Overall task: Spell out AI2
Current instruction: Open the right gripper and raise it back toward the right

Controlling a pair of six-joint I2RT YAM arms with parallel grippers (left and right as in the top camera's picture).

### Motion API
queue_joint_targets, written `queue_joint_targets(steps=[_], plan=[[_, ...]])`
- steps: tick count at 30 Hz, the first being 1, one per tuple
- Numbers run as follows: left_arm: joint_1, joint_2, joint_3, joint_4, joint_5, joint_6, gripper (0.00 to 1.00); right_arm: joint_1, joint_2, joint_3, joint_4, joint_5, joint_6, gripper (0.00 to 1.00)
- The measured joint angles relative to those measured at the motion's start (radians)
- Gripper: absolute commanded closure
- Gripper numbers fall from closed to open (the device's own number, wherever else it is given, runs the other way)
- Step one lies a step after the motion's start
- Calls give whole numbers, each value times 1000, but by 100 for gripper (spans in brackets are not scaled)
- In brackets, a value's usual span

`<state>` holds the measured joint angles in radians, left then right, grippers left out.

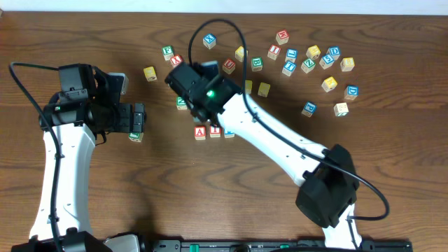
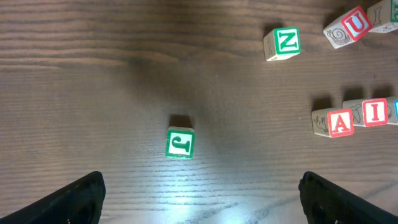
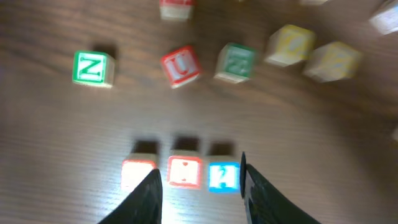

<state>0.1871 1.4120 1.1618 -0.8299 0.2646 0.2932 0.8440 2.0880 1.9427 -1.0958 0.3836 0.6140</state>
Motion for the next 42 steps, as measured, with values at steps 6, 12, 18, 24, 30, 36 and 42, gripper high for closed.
queue_joint_targets(steps=[6,12,18,24,30,36,42], plan=[[0,0,0,24,28,-1,2,-59,0,229,-234,174,-22,80],[0,0,0,27,75,-1,2,-153,0,449,-414,319,-27,83],[0,3,0,27,100,-1,2,-231,-2,635,-486,350,-93,73],[-18,48,0,27,103,-1,2,-326,-48,688,-465,203,-264,59],[-54,76,0,27,104,-1,2,-587,-183,692,-475,-230,-438,57],[-98,76,0,31,104,-1,2,-768,-240,699,-591,-510,-558,58],[-119,76,0,46,104,-1,2,-767,-234,634,-545,-615,-605,53]])
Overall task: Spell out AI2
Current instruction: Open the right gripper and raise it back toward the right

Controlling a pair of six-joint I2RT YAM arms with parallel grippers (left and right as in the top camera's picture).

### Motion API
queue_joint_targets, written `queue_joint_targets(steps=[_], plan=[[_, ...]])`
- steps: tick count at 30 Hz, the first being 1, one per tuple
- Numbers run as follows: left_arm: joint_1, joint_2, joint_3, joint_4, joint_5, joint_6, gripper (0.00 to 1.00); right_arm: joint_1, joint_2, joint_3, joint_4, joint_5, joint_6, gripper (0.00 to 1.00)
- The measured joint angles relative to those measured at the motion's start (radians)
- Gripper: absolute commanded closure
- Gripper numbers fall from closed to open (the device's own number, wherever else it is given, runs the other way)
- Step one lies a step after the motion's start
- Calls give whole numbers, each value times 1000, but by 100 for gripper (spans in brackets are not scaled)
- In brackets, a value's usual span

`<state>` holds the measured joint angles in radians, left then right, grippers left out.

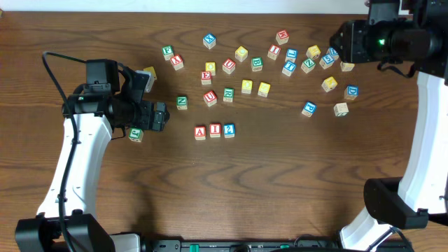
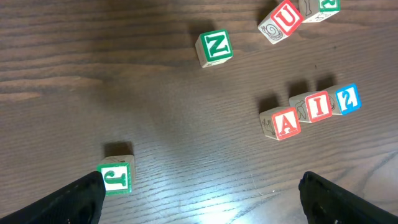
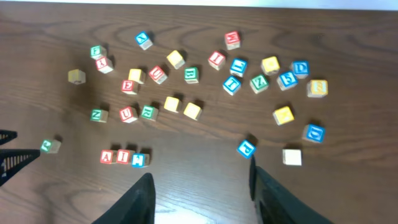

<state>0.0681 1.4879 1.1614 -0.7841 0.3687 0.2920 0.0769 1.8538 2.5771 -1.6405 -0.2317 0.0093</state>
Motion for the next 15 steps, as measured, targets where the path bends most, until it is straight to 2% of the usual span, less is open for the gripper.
queue_joint_targets(steps=[6,15], plan=[[0,0,0,1,-1,0,2,0,4,-5,5,-10,-12,50],[0,0,0,3,-1,0,2,0,4,-6,-4,-7,-17,50]])
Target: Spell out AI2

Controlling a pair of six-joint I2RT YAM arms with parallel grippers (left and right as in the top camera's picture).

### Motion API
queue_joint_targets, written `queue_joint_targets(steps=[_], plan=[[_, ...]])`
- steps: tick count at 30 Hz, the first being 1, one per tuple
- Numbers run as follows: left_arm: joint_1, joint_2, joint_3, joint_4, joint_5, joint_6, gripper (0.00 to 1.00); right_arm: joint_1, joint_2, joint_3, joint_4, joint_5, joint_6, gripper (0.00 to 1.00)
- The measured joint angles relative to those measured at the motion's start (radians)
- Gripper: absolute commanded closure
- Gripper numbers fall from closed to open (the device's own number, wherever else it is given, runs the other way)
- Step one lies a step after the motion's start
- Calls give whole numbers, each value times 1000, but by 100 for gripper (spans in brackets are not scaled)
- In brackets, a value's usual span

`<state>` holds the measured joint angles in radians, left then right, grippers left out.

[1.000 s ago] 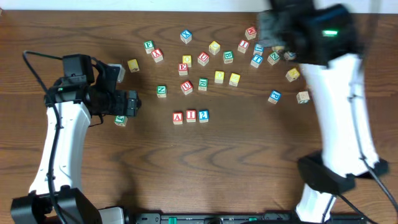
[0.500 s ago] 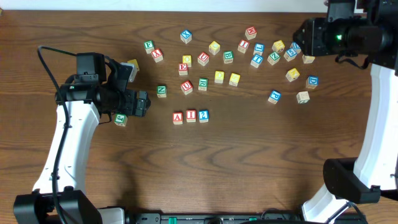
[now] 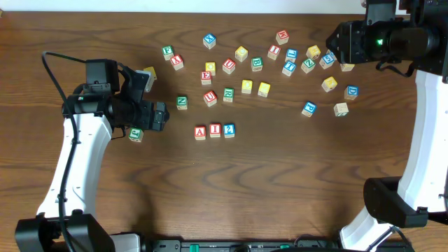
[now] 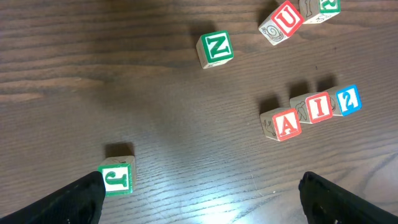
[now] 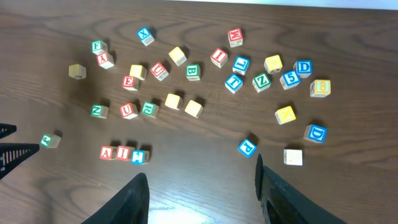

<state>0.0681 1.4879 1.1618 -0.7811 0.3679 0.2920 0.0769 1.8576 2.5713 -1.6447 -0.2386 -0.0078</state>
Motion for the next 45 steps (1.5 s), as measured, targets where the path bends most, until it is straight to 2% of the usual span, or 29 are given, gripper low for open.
queue_joint_targets(steps=[20,24,27,30,35,42,45], plan=[[0,0,0,0,0,0,2,10,0,0,5,3,0,50],[0,0,0,0,0,0,2,11,-14,-48,79,5,1,46],[0,0,0,0,0,0,2,27,-93,-243,229,36,10,41],[0,0,0,2,-1,0,2,75,-219,-507,398,73,31,41],[0,0,-2,2,-2,0,2,133,-399,-879,535,95,67,43],[0,0,-2,1,-3,0,2,159,-445,-1221,695,121,106,43],[0,0,-2,1,-3,0,2,162,-443,-1309,741,124,110,43]])
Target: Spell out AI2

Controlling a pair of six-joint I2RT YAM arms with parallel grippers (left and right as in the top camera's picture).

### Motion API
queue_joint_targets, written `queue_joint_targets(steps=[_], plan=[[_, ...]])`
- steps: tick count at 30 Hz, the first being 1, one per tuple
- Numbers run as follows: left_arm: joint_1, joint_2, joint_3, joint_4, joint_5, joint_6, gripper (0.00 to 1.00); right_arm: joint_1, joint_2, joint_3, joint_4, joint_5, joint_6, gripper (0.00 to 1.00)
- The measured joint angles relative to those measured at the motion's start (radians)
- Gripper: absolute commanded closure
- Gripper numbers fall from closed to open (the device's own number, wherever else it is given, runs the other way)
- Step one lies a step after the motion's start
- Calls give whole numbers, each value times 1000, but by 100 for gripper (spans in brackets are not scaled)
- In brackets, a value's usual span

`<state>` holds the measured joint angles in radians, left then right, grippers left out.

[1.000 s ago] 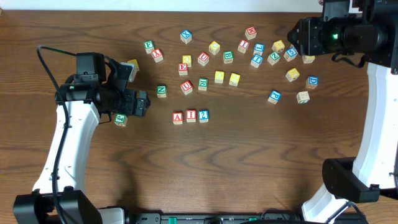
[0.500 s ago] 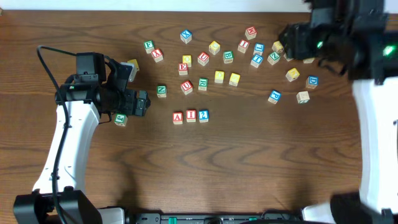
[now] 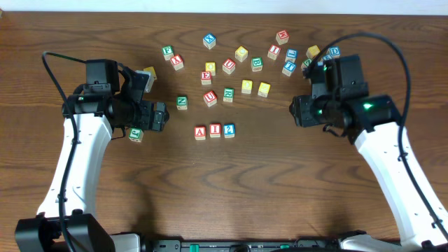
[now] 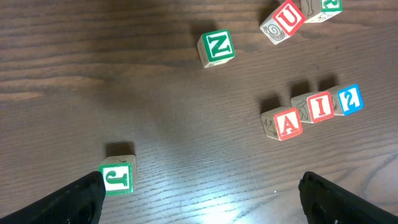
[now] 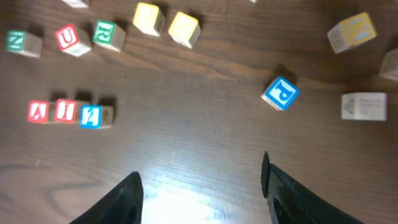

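Three blocks stand side by side in a row on the wooden table: a red A, a red I and a blue 2. The same row shows as the A block, I block and 2 block in the left wrist view, and as the row in the right wrist view. My left gripper hangs open left of the row, near a green J block. My right gripper is open over bare wood right of the row, holding nothing.
Many loose letter blocks lie scattered across the far half of the table, among them a green N, a red U and a blue P. A plain pale block sits at the right.
My right arm has come down from the far right corner to the table's right-middle, gripper low and open. The left arm and all blocks are unchanged.
At first my right gripper was open just over the A, I, 2 row, with the left gripper near the J block. Then the right arm stood raised at the far right corner and the left had shifted right. Now the right gripper is low, right of the row.
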<state>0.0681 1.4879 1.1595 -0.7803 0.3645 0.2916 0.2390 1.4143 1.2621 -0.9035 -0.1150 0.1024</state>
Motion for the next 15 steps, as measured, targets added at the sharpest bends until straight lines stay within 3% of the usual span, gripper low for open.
queue_joint_targets(steps=[4,8,15], plan=[[0,0,0,0,0,0,2,0,0,-106,70,5,2,43],[0,0,0,0,0,0,2,0,0,-121,68,4,5,37],[0,0,0,0,0,0,2,0,0,-121,49,4,-4,36]])
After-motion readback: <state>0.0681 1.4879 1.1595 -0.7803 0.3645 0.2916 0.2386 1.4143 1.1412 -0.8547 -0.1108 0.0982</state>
